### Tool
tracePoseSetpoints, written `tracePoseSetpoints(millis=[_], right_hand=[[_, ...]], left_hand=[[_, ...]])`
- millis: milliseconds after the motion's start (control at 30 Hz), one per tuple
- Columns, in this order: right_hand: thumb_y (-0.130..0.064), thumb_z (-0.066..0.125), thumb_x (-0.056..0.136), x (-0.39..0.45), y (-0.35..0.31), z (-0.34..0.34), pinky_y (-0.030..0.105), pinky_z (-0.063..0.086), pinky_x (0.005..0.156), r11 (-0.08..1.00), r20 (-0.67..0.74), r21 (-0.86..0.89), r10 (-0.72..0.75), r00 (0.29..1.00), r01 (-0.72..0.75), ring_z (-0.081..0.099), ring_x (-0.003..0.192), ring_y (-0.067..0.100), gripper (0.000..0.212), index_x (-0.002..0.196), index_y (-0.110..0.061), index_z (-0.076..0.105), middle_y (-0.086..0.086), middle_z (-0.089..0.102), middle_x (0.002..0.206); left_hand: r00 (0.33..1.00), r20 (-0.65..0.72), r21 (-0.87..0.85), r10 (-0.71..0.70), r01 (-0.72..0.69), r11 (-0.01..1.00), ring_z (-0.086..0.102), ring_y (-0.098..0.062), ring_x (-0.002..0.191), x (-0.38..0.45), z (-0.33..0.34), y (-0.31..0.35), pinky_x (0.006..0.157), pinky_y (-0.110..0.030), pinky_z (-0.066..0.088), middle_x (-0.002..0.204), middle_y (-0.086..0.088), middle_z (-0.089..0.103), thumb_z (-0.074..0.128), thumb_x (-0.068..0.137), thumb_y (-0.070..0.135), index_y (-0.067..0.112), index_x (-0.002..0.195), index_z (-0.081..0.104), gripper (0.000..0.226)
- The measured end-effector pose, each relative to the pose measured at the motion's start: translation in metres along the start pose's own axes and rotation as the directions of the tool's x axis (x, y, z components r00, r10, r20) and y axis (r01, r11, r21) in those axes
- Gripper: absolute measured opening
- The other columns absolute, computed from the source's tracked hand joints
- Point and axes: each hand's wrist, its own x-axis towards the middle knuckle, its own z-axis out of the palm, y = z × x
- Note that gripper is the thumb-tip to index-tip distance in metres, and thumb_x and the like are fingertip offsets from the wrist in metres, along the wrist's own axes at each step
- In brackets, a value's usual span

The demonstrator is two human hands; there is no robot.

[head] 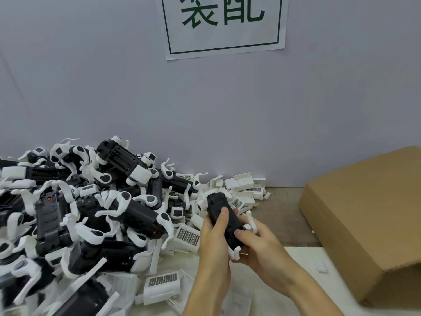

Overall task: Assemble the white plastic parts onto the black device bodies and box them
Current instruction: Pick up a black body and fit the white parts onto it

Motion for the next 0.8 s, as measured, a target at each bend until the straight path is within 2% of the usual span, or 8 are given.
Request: tracePoseSetpoints(millis=[167,300,433,500,567,667,767,800], right_hand=[[0.001,0.043,0.102,-0.0020,0.0012,0.0004,0.036,0.056,0.077,1.000,0.058,-0.014,-0.017,0.998,0.018,0.064,0.080,0.022,0.047,0.107,-0.033,0.075,0.013,0.073,0.101],[-0.006,0.052,0.095,0.0016,0.0039,0.0002,0.038,0.053,0.077,1.000,0.057,-0.022,0.004,0.998,-0.003,0.063,0.078,0.021,0.037,0.106,-0.033,0.075,0.010,0.071,0.093],[-0.015,0.052,0.076,0.0026,0.0040,-0.0014,0.032,0.051,0.070,0.999,0.086,-0.031,0.020,0.996,-0.017,0.062,0.072,0.018,0.040,0.106,-0.028,0.074,0.008,0.068,0.085],[-0.015,0.052,0.076,0.0028,0.0049,-0.0020,0.034,0.050,0.071,0.999,0.063,-0.043,0.009,0.998,-0.007,0.062,0.071,0.016,0.038,0.103,-0.032,0.075,0.006,0.069,0.085],[-0.012,0.052,0.086,0.0032,0.0065,-0.0026,0.036,0.050,0.073,0.996,0.027,-0.084,-0.004,1.000,0.006,0.063,0.071,0.015,0.036,0.101,-0.037,0.074,0.003,0.071,0.085],[-0.004,0.046,0.097,0.0023,0.0065,-0.0026,0.037,0.050,0.073,0.993,-0.003,-0.122,-0.006,1.000,0.006,0.062,0.072,0.014,0.045,0.103,-0.040,0.073,0.000,0.072,0.086],[-0.019,0.058,0.088,0.0009,0.0033,0.0006,0.036,0.050,0.072,0.997,0.015,-0.072,-0.004,1.000,0.005,0.063,0.076,0.018,0.031,0.104,-0.040,0.073,0.005,0.073,0.093],[-0.019,0.059,0.091,0.0009,0.0033,0.0009,0.035,0.050,0.071,0.998,0.015,-0.066,-0.003,1.000,0.004,0.064,0.076,0.018,0.029,0.102,-0.041,0.074,0.005,0.074,0.094]], left_hand=[[1.000,0.006,-0.031,-0.013,0.013,0.999,0.071,-0.042,0.097,0.0010,-0.0025,0.0024,0.093,-0.055,0.053,0.101,-0.017,0.077,0.058,0.100,0.024,0.013,0.104,0.073,0.019],[1.000,0.009,-0.057,-0.007,0.007,0.998,0.072,-0.042,0.094,0.0033,-0.0047,0.0026,0.078,-0.046,0.056,0.103,-0.017,0.076,0.057,0.100,0.025,0.012,0.108,0.071,0.021],[1.000,0.002,-0.066,0.007,-0.007,0.998,0.068,-0.047,0.104,0.0050,-0.0056,0.0005,0.092,-0.056,0.052,0.106,-0.018,0.075,0.057,0.100,0.022,0.010,0.111,0.069,0.021],[1.000,0.009,-0.053,0.029,-0.028,0.998,0.070,-0.044,0.101,0.0057,-0.0059,-0.0004,0.095,-0.056,0.052,0.104,-0.018,0.076,0.057,0.100,0.021,0.009,0.113,0.068,0.022],[0.998,0.025,-0.042,0.052,-0.051,0.998,0.073,-0.037,0.094,0.0062,-0.0063,-0.0014,0.090,-0.052,0.055,0.102,-0.016,0.076,0.057,0.099,0.019,0.008,0.115,0.068,0.022],[0.997,0.037,-0.051,0.062,-0.060,0.997,0.074,-0.033,0.091,0.0065,-0.0062,-0.0023,0.091,-0.052,0.056,0.099,-0.013,0.077,0.057,0.099,0.017,0.009,0.115,0.067,0.021],[0.997,0.038,-0.060,0.063,-0.061,0.996,0.072,-0.039,0.095,0.0058,-0.0062,-0.0021,0.090,-0.052,0.055,0.099,-0.014,0.077,0.058,0.099,0.018,0.010,0.114,0.067,0.020],[0.997,0.037,-0.057,0.065,-0.063,0.996,0.072,-0.041,0.096,0.0057,-0.0063,-0.0022,0.088,-0.052,0.056,0.099,-0.014,0.077,0.058,0.099,0.018,0.010,0.114,0.067,0.020]])
